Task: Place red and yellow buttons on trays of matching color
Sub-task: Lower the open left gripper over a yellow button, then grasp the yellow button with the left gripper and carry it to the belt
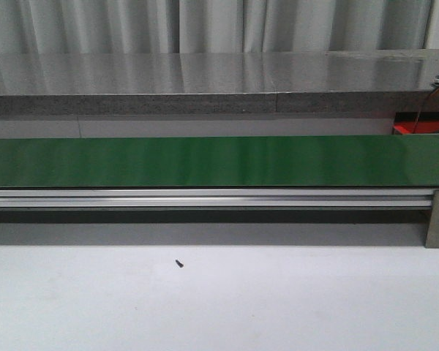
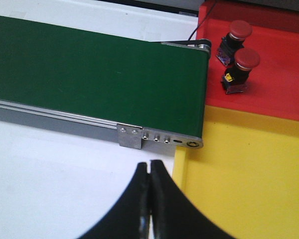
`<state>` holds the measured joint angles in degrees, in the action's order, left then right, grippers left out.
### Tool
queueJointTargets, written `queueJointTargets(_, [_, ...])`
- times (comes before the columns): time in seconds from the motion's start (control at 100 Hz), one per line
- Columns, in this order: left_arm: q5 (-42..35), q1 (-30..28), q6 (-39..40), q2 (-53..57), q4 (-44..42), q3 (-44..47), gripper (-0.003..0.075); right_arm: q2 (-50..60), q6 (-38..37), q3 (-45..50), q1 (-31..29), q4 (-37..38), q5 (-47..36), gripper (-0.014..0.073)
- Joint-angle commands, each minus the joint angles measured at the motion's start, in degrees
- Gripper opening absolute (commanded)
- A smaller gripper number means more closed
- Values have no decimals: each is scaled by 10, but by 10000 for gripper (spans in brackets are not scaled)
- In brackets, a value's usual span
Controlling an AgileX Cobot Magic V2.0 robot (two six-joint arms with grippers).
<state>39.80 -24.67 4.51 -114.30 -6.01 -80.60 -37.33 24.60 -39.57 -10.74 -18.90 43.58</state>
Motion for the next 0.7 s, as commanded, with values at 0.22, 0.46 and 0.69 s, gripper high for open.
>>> queueJointTargets(0.22, [27, 5, 0, 127, 12, -15, 50, 2, 3, -14, 1, -15, -32, -96])
queueJointTargets(0.46, [43, 40, 0, 206, 21, -15, 50, 2, 3, -14, 1, -15, -32, -96])
queueJointTargets(0.69, [59, 104, -10, 212, 32, -3, 51, 2, 3, -14, 1, -15, -32, -96])
